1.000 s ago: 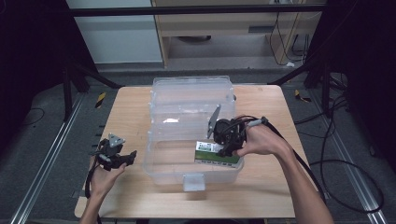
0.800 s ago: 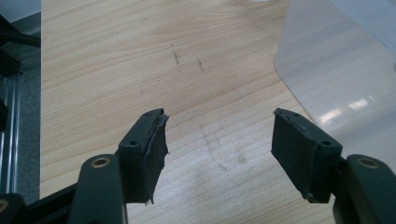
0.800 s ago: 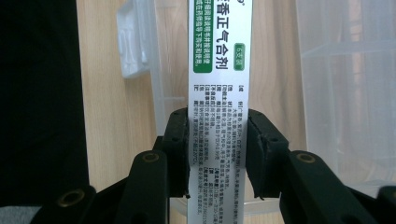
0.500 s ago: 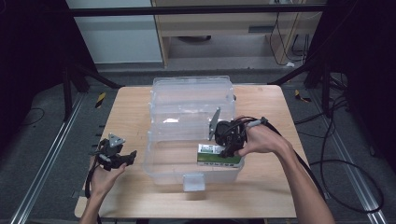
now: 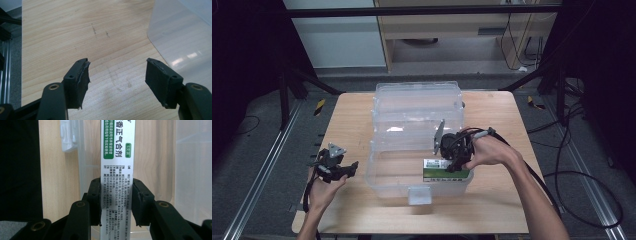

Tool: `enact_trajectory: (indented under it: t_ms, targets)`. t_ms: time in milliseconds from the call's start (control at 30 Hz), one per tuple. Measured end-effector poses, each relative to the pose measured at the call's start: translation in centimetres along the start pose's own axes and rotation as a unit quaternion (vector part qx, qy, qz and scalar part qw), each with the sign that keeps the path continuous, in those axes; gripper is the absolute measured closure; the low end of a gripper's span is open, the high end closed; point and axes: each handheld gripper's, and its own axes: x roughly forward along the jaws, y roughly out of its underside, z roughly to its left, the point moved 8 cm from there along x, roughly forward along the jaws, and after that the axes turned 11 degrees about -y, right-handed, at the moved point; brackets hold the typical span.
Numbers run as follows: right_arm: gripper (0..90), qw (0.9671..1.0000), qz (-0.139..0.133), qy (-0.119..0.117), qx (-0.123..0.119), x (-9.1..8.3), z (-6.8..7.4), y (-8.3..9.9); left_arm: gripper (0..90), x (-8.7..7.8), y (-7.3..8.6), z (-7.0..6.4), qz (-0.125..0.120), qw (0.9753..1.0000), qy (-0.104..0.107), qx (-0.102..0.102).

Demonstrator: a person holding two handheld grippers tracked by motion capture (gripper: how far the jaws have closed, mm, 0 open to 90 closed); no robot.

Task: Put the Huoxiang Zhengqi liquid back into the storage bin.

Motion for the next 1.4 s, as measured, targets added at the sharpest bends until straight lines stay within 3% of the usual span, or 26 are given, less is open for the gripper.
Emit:
enact_trajectory:
  t_ms: [1400]
  targets:
    - [63.4, 0.9994, 0.029, -0.006, -0.016, 3.5, -0.3, 0.5, 34.7, 0.0, 0.0, -0.1, -0.001, 1.0, 0.0, 0.002]
